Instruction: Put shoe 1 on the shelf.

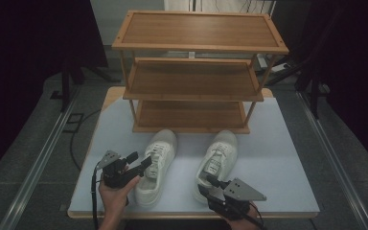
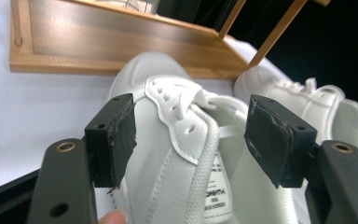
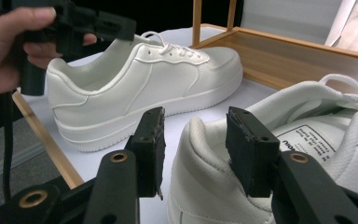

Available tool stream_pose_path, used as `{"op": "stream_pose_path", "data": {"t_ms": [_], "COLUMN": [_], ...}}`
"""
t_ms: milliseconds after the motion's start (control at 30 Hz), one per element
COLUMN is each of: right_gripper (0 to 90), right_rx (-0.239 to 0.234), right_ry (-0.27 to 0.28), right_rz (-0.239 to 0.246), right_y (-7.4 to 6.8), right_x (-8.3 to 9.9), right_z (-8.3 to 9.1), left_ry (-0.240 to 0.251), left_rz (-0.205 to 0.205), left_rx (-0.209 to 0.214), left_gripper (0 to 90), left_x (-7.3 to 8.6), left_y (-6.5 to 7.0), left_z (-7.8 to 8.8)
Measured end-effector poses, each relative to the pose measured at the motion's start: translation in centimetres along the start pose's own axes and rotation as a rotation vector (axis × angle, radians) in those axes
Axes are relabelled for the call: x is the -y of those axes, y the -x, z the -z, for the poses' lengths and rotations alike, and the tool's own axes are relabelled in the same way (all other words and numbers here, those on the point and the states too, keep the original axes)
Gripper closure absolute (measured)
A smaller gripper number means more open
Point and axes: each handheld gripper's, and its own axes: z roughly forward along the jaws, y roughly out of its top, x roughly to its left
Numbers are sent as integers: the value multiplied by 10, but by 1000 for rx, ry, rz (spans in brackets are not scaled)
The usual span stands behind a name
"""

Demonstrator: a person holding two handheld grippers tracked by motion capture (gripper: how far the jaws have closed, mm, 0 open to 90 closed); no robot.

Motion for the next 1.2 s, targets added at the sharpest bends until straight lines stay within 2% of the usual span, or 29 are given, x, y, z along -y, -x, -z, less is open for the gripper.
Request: {"op": "stream_pose_path", "data": {"t_ms": [400,533,667,700,767,1000,1200], "right_gripper": [567,567,566,566,566,564,562], "right_rx": [27,33,34,35,33,41,51], "right_ry": [46,51,50,49,48,51,46], "right_rz": [-3,-3,-4,-3,-1,1,11], "right_y": [0,0,-1,-1,-2,-3,-5], "right_x": [-4,-4,-4,-4,-4,-3,-3], "right_z": [7,8,8,7,7,7,7], "left_ry": [-54,-60,-68,-69,-52,-28,-25], "left_rz": [-61,-64,-62,-71,-85,-63,-54], "left_rx": [-64,-89,-88,-88,-79,-72,-76], "left_gripper": [366,425,447,475,608,727,770], "left_x": [4,5,7,7,7,9,9], "left_y": [-2,-3,-6,-6,-6,-9,-10], "left_z": [-20,-25,-27,-27,-27,-23,-22]}}
